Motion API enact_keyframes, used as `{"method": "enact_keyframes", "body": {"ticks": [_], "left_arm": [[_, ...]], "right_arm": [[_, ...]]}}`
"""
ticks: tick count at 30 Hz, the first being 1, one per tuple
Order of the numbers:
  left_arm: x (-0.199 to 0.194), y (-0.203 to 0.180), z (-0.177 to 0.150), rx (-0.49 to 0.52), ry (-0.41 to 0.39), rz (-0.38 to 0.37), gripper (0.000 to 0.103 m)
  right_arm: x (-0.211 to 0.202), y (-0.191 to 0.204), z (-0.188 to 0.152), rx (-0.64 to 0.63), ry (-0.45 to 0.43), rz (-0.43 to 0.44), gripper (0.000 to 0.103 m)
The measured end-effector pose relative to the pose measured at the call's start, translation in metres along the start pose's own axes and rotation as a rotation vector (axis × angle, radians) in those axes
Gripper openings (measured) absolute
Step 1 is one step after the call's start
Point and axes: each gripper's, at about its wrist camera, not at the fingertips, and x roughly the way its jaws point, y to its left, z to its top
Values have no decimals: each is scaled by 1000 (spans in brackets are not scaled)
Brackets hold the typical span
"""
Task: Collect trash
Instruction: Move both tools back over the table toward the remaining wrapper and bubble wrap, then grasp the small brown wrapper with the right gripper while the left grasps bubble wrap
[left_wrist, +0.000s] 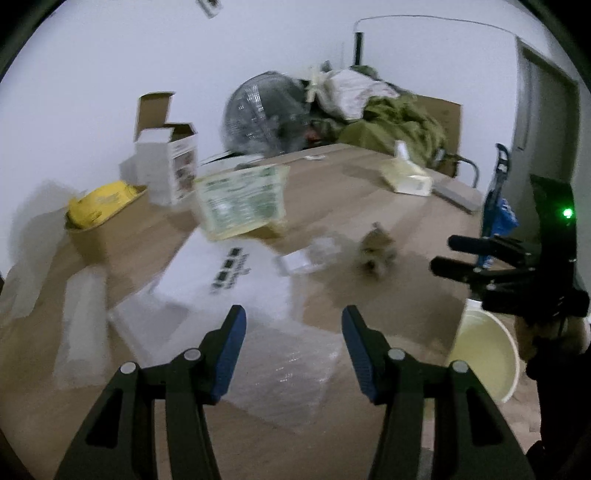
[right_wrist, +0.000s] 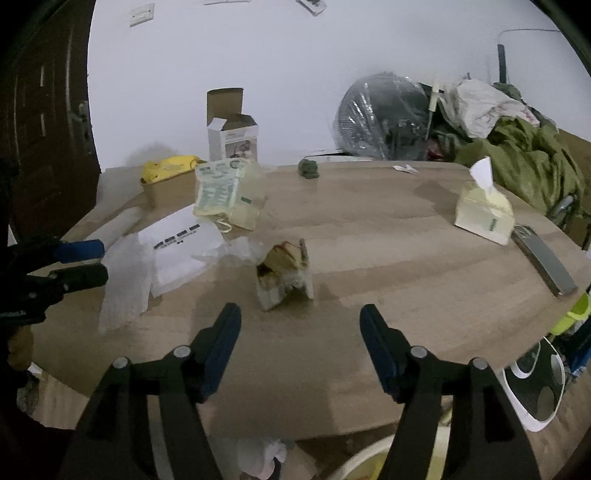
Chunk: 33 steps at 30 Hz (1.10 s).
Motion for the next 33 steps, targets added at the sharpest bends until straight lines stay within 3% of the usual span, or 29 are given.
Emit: {"method": "enact_keyframes", "body": {"ticks": [4,6,18,23,33], "left_arm": [[5,18,-3,-46,22,44,57],[10,26,-5,-75,39,55,66],[42,38,-9,-67,166,109,66],[50,40,-14,-86,212,98,66],[51,35,-16,-74,217,114,66]], "right_arm": [[17,4,9,-14,8,27,65],[25,5,13,-16,13,30,65],[62,3,30,-13,34,49,65],[78,6,38,-25,47,54,65],[93,9,39,-46,82,62,65]]}}
